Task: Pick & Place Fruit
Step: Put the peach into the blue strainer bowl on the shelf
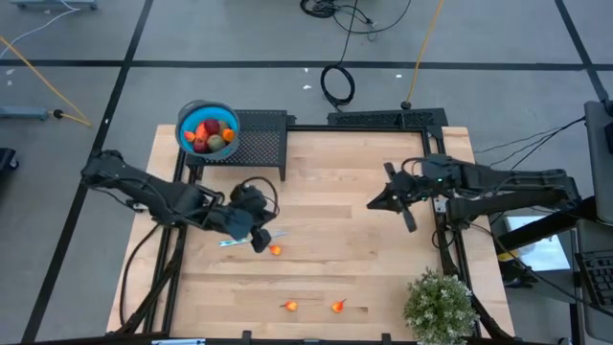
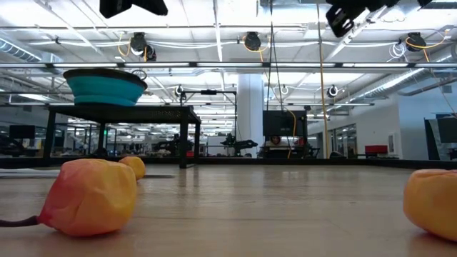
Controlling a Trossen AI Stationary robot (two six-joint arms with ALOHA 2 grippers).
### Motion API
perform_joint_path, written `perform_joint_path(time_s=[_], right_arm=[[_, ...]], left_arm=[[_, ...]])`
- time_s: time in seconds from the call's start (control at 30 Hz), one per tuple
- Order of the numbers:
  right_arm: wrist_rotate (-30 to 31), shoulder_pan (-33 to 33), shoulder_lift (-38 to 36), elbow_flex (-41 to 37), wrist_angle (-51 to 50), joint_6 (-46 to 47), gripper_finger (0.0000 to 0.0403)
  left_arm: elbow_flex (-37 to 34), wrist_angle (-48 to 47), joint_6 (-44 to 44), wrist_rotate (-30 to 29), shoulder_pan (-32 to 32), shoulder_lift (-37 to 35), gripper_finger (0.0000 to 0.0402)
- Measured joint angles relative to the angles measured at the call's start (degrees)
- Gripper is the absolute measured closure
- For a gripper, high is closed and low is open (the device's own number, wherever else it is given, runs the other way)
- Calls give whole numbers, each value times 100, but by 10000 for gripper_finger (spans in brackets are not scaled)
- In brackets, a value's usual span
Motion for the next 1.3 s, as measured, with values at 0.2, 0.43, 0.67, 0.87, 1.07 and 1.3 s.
perform_joint_path(time_s=[0.2,0.43,0.67,0.87,1.07,1.3], right_arm=[[7,0,-654,0,-422,-145,403],[28,0,-1258,-70,-727,-169,403],[777,-2,-1990,-760,-682,92,403],[825,0,-2602,-1382,-403,174,403],[1180,0,-3088,-1764,-410,181,403],[1233,2,-3466,-1997,-416,179,403]], left_arm=[[0,29,-572,3,-128,259,401],[33,265,-882,-19,-223,453,401],[903,-544,-944,-160,-244,989,401],[1861,-1469,-1061,190,-245,1655,402],[2377,-1709,-1174,717,-245,2183,402],[2576,-2098,-1624,1243,-245,2630,402]])
